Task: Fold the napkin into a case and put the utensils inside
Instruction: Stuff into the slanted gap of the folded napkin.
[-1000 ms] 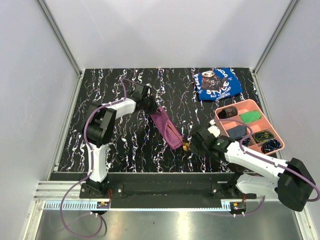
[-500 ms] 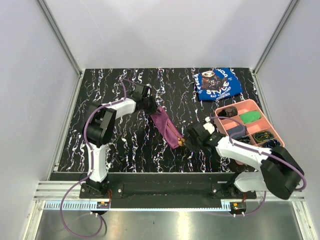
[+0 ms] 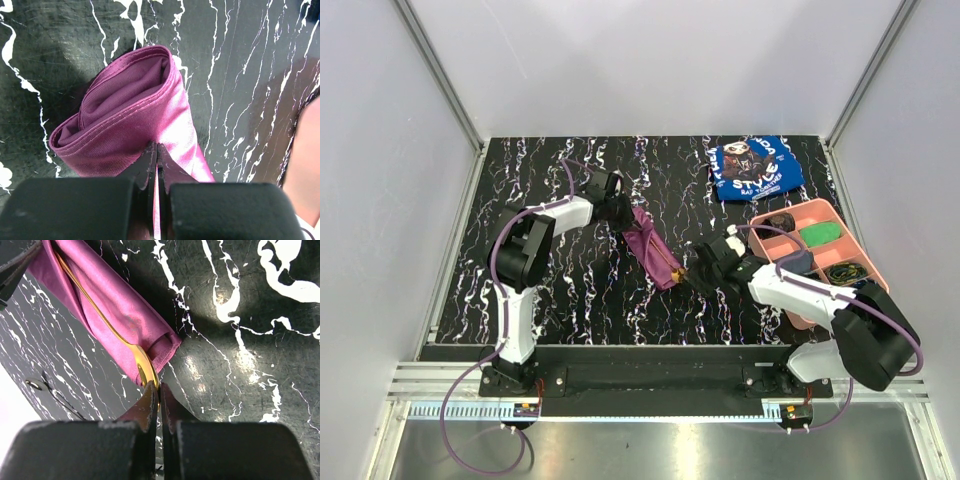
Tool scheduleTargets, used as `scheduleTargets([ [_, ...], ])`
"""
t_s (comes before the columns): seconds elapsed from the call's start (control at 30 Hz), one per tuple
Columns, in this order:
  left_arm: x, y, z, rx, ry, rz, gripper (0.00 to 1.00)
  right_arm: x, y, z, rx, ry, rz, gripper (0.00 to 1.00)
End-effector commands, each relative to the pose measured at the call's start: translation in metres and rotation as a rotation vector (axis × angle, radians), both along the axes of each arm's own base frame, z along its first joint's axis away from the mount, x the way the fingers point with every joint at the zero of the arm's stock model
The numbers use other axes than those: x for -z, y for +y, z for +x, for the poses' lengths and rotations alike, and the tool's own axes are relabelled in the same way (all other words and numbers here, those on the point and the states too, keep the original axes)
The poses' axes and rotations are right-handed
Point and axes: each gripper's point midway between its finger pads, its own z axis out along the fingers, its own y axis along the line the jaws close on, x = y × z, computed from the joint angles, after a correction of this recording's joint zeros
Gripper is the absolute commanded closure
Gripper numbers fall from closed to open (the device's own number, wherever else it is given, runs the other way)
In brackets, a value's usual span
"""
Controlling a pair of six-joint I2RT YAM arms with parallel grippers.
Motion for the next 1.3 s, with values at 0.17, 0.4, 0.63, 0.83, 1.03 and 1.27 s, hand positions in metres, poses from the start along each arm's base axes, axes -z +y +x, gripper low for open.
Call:
scheduleTargets([
  [0.17, -0.008, -0.004, 0.009, -0.002, -0.029, -0.012, 1.0, -0.027, 0.017, 0.03, -0.022, -0.051, 0.065, 1.0],
  [0.4, -0.046, -0.008, 0.023, 0.007, -0.09, -0.076, 0.96, -0.014, 0.022, 0.039, -0.018, -0.032, 0.07, 1.0],
  [0.63, -0.044, 0.013, 0.048, -0.05, -0.071, -0.075, 0.94, -0.01, 0.023, 0.047, -0.014, -0.046, 0.092, 1.0],
  [0.83, -0.048, 0.01, 0.046, -0.048, -0.068, -0.09, 0.96, -0.006, 0.03, 0.058, -0.02, -0.038, 0.105, 1.0],
  [1.03, -0.086, 0.013, 0.041, -0.053, -0.144, -0.121, 0.88, -0.001, 0.036, 0.07, -0.028, -0.055, 0.119, 1.0],
  [1.27, -0.089, 0.035, 0.057, -0.089, -0.186, -0.062, 0.87, -0.011, 0.037, 0.07, -0.038, -0.091, 0.16, 1.0],
])
